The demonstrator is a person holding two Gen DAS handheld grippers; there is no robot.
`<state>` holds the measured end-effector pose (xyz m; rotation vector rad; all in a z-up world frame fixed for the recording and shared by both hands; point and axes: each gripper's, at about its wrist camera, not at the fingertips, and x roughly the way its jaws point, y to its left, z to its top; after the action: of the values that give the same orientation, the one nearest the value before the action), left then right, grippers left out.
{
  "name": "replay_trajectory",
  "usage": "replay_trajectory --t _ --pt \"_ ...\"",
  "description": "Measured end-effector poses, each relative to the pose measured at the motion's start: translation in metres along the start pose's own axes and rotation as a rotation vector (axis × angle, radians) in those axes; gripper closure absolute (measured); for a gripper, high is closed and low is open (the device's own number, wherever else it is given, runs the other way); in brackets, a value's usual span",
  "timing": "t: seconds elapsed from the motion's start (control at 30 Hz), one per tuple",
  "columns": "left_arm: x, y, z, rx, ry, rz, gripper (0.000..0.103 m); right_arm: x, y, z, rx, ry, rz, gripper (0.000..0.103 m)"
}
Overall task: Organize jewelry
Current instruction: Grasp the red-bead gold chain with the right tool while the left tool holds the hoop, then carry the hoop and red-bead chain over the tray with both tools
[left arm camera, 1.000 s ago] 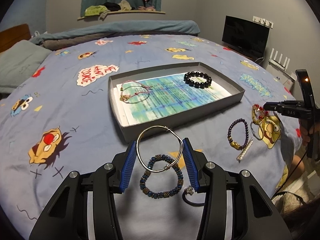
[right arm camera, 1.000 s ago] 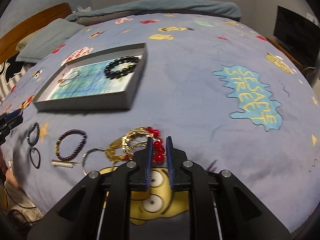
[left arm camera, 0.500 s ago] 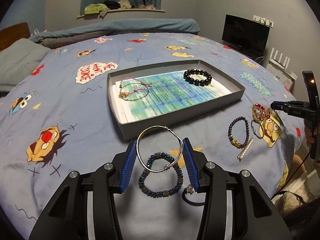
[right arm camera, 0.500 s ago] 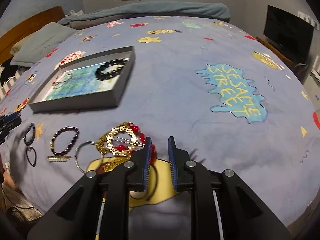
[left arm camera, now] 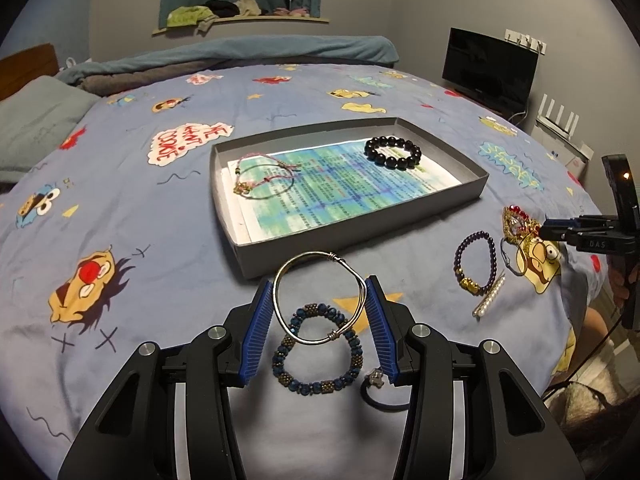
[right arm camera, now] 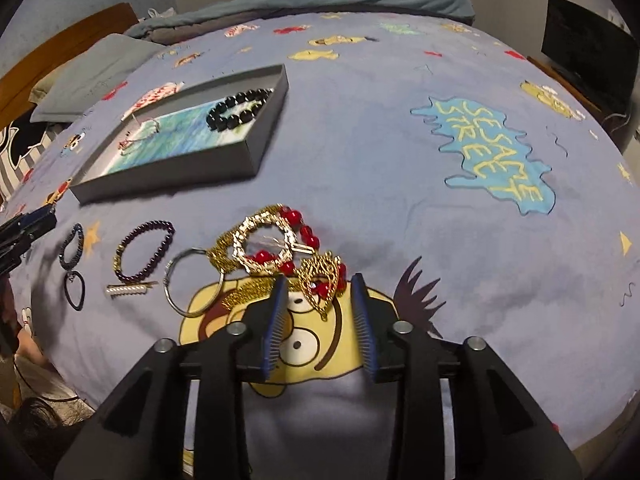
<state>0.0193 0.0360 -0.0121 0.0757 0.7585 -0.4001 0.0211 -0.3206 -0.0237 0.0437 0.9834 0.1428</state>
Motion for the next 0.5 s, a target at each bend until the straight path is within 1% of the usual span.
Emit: replay_trajectory --t 0.07,0.1,0.13,0.2,0.33,0.5 --pt "0.0 0.0 0.0 -0.001 -0.001 -0.001 0.055 0.002 0.001 -0.001 -0.011 0.002 -0.008 0.07" --pt "0.0 0.0 0.0 -0.001 -0.001 0.0 0.055 0.002 0.001 -0.001 -0.013 -0.003 -0.012 0.077" --pt "-0.001 0.0 0.0 -0.002 0.0 0.001 0.055 0.002 0.002 -0.001 -0.019 -0.003 -0.017 0.09" --pt "-0.001 0.0 0.0 -0.001 -0.001 0.0 0.055 -0.001 0.003 -0.002 -0.028 -0.012 -0.021 0.1" --pt "-0.002 0.0 0.002 0.0 -0.005 -0.001 0.055 -0.01 0.004 0.001 -0.045 -0.041 -0.021 0.102" --pt "-0.007 0.001 0.006 0.003 -0.017 0.001 0.055 -0.035 0.006 0.012 -0.056 -0.114 -0.017 0.103"
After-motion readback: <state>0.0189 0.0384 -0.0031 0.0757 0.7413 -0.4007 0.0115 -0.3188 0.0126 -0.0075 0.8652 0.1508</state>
